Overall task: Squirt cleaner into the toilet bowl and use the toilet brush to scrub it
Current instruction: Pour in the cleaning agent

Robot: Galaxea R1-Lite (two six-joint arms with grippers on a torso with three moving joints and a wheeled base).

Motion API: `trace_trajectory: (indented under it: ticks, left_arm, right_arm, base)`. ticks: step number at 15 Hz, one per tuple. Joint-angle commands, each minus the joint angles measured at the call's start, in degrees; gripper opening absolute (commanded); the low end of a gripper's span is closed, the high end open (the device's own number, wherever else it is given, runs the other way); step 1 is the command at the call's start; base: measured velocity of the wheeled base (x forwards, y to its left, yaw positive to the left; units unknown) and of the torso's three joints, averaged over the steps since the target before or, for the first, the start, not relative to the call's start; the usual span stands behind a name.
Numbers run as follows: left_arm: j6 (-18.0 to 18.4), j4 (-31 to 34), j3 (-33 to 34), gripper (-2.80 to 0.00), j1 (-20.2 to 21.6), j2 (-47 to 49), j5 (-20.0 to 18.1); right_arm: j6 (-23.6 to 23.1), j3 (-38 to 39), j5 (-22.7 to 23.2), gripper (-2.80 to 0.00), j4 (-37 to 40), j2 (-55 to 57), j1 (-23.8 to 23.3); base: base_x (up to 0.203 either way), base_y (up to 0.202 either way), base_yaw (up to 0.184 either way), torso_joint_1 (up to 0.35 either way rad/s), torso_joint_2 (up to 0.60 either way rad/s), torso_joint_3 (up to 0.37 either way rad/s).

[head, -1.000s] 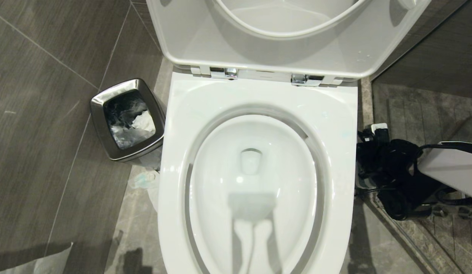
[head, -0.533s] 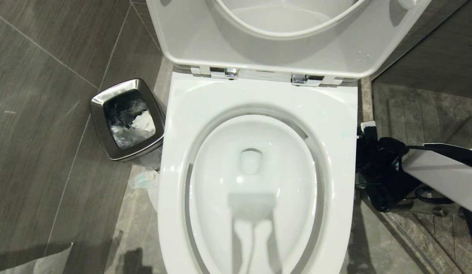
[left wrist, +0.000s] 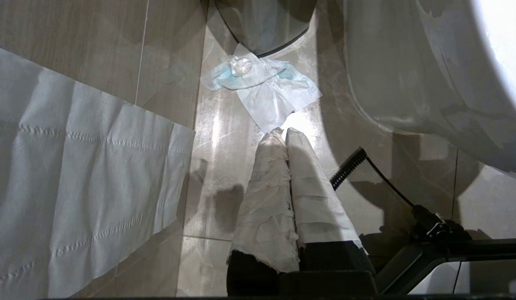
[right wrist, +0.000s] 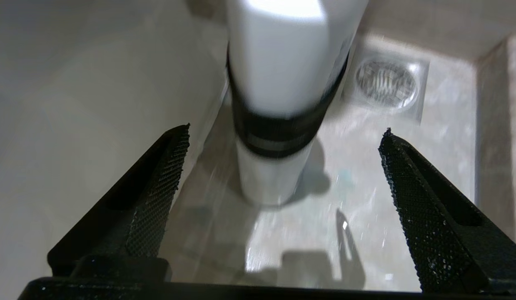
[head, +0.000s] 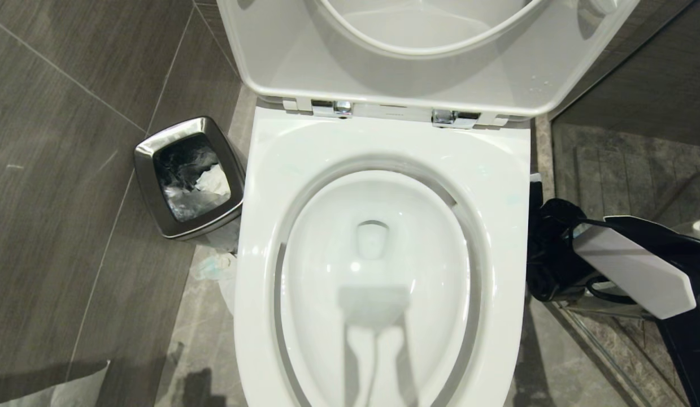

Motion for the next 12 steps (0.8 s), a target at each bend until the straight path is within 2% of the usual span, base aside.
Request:
trace_trajectory:
  ticks: [1,12]
  left_arm:
    - [0.07,0.02,0.09,-2.80,0.02,0.09,0.02]
    - [0.01,0.02,0.09,-2.80,0.02,0.09,0.02]
  right_arm:
    - [-0.12,-5.05,0.02,0.00,-0.54,3.26,0.03]
    - [-0.48,-20.26,0.08,0.00,-0.54,11.73,0.49]
  base:
    - [0.000,0.000,0.000,0.000,0.00,0.000]
    - [0.000,0.000,0.000,0.000,0.00,0.000]
